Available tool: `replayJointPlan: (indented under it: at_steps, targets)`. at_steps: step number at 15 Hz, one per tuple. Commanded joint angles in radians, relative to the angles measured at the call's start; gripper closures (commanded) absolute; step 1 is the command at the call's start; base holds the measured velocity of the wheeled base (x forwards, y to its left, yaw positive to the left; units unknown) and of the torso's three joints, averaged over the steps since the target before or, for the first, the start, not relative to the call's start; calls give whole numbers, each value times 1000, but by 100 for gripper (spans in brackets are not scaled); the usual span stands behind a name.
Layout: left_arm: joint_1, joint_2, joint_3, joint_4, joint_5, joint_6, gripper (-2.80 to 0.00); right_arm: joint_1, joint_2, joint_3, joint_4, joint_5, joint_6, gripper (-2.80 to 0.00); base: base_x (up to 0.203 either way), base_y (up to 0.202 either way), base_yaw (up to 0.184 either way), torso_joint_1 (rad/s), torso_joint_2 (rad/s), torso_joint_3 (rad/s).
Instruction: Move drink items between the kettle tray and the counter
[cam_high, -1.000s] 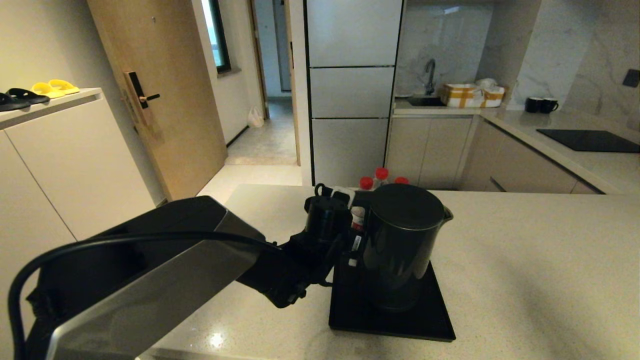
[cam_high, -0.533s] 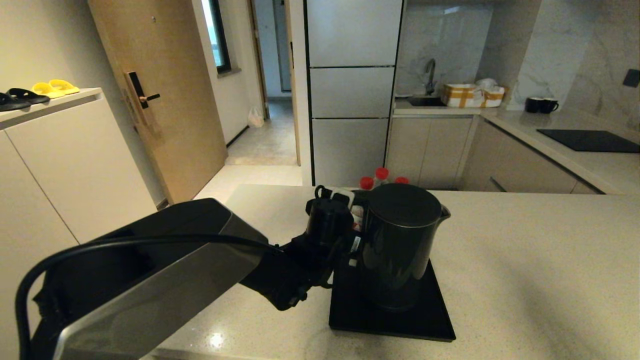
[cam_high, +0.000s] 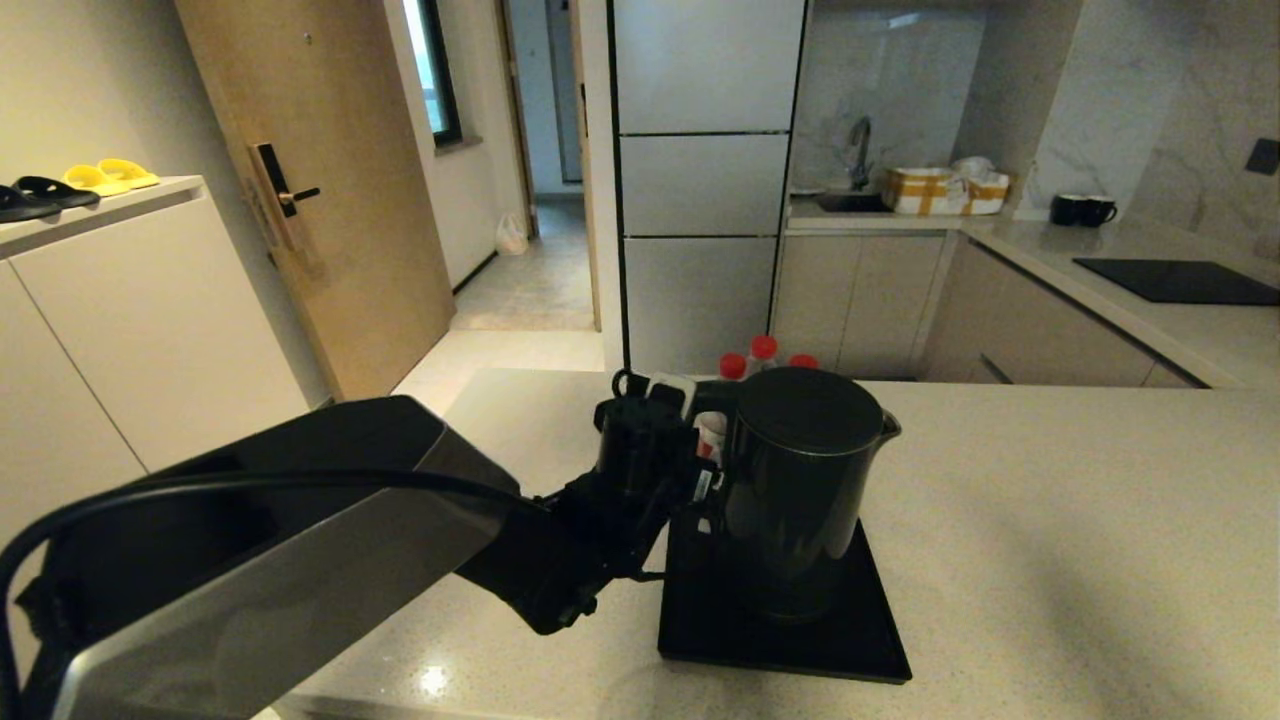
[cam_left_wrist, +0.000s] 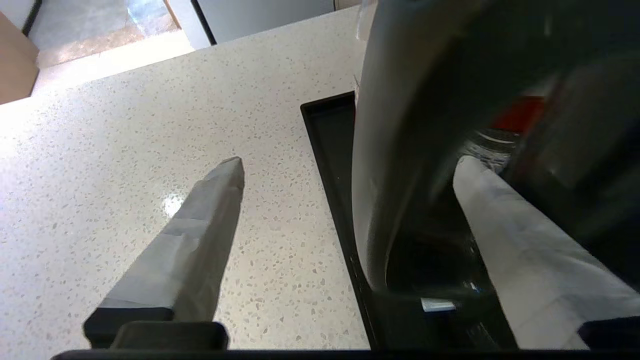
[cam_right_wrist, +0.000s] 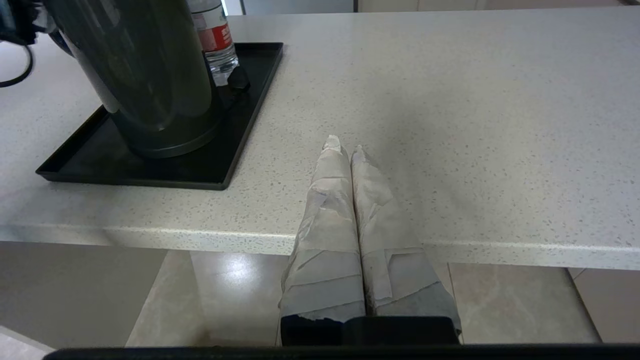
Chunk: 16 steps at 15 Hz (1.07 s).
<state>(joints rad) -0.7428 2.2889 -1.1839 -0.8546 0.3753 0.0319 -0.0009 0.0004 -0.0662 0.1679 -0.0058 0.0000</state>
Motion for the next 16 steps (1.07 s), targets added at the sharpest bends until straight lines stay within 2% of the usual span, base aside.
replayJointPlan:
  at_steps: [1, 4, 11, 16]
  targets:
    - [-6, -28, 37, -18, 4, 0, -280, -1, 0, 0, 1, 0, 0, 0, 0, 0, 0, 0, 0, 0]
    - [-7, -68, 119, -82, 1, 0, -280, -1, 0, 0, 1, 0, 0, 0, 0, 0, 0, 0, 0, 0]
    - [-7, -143, 178, -93, -6, -30, -280, -1, 0, 0, 1, 0, 0, 0, 0, 0, 0, 0, 0, 0]
    - [-6, -348, 344, -89, -7, -64, -280, -1, 0, 0, 1, 0, 0, 0, 0, 0, 0, 0, 0, 0]
